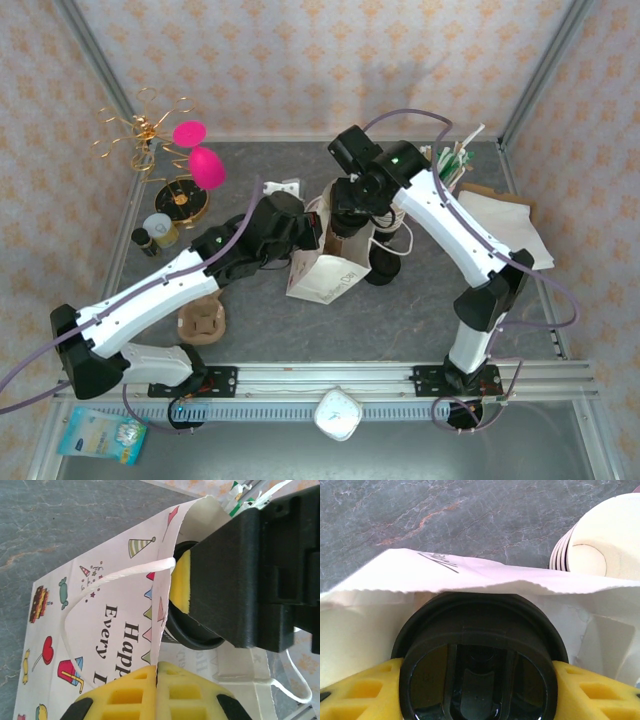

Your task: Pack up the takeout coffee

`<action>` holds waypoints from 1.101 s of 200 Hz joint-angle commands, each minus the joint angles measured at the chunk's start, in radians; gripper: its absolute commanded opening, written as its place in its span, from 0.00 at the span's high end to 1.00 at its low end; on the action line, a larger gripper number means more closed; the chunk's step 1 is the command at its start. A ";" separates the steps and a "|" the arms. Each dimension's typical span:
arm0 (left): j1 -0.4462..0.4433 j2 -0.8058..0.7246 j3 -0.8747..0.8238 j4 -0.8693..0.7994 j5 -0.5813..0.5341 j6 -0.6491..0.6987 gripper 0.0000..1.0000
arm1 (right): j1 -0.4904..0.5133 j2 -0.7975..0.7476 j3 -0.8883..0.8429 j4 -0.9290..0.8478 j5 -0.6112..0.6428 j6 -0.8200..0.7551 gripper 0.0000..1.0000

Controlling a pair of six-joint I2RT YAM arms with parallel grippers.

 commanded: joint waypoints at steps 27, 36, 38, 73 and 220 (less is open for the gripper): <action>0.023 -0.031 -0.044 0.049 -0.005 -0.054 1.00 | 0.033 0.059 0.019 -0.001 -0.004 0.035 0.47; 0.030 -0.037 -0.044 0.047 -0.004 -0.056 1.00 | 0.038 0.069 0.030 0.000 -0.018 0.041 0.48; 0.031 -0.038 -0.044 0.047 -0.003 -0.056 1.00 | 0.039 0.070 0.033 0.001 -0.022 0.041 0.48; 0.077 -0.062 -0.053 0.022 0.016 -0.050 1.00 | 0.049 0.112 0.087 0.001 -0.078 0.043 0.48; 0.131 -0.077 -0.089 0.040 0.182 -0.045 1.00 | 0.063 0.166 0.265 0.000 -0.149 0.068 0.51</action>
